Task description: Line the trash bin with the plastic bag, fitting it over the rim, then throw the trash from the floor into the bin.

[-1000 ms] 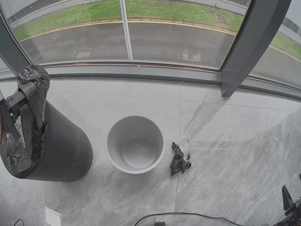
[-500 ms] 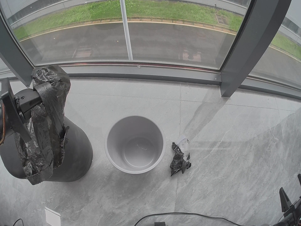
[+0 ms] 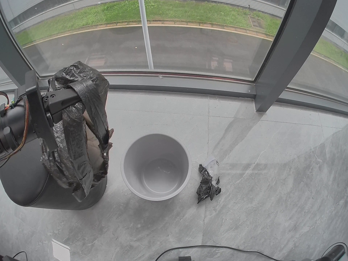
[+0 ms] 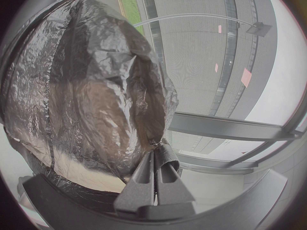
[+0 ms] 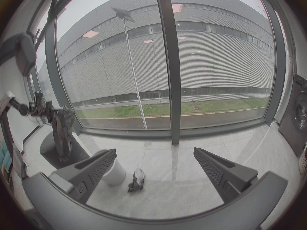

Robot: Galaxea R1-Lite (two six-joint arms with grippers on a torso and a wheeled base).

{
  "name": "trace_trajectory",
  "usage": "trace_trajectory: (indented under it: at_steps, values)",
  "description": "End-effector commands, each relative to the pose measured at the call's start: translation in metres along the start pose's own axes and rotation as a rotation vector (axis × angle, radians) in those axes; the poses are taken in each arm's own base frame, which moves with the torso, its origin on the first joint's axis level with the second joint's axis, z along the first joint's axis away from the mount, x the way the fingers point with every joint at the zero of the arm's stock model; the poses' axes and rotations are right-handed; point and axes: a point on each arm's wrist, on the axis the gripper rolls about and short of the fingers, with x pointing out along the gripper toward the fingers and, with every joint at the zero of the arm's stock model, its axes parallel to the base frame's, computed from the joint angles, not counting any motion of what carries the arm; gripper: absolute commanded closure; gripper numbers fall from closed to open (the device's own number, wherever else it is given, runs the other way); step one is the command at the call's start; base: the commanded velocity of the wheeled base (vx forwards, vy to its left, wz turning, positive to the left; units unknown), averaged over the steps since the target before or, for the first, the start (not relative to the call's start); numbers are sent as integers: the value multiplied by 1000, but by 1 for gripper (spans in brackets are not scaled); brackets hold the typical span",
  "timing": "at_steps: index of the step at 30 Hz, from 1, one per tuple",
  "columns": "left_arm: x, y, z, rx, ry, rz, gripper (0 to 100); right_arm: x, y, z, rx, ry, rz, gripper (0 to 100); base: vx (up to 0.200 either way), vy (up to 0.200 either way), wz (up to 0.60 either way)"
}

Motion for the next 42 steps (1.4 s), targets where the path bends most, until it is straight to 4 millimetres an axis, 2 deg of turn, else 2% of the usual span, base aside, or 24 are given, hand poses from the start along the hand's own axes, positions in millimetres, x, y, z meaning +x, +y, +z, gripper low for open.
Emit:
trace_trajectory:
  at_steps: [1,3,4,6,8,11,15,18,21,25,26,28,33,42]
  values:
    - [24,-26,-9,73,62,-70,100,105,10,81,59,130,30,0,0,0,0]
    - [26,-31,-7,79,59,-78,100,131,15,80,60,135,67,0,0,0,0]
    - [27,-35,-5,80,56,-80,100,150,19,78,61,127,74,0,0,0,0]
    - [28,-43,-4,86,62,-90,100,178,26,71,48,124,42,0,0,0,0]
    - [32,-49,-4,90,76,-97,100,203,42,62,43,129,23,0,0,0,0]
    - [37,-53,-4,104,81,-94,100,230,71,47,37,134,11,0,0,0,0]
    - [42,-55,-10,113,93,-94,100,248,121,16,11,197,96,0,0,0,0]
    - [41,-57,-13,113,105,-101,100,253,142,1,-9,233,122,0,0,0,0]
    - [39,-60,-18,117,120,-117,100,263,169,-29,-39,271,141,0,0,0,0]
    - [35,-63,-18,121,115,-127,100,266,183,-42,-44,266,150,0,0,0,0]
    - [33,-64,-18,122,114,-130,100,268,197,-53,-60,264,165,0,0,0,0]
    - [32,-63,-18,122,113,-129,100,267,208,-61,-85,262,182,0,0,0,0]
    - [30,-63,-17,124,103,-130,100,253,236,-67,-113,241,270,0,0,0,0]
    - [33,-62,-15,125,99,-127,100,226,255,-70,-134,257,367,0,0,0,0]
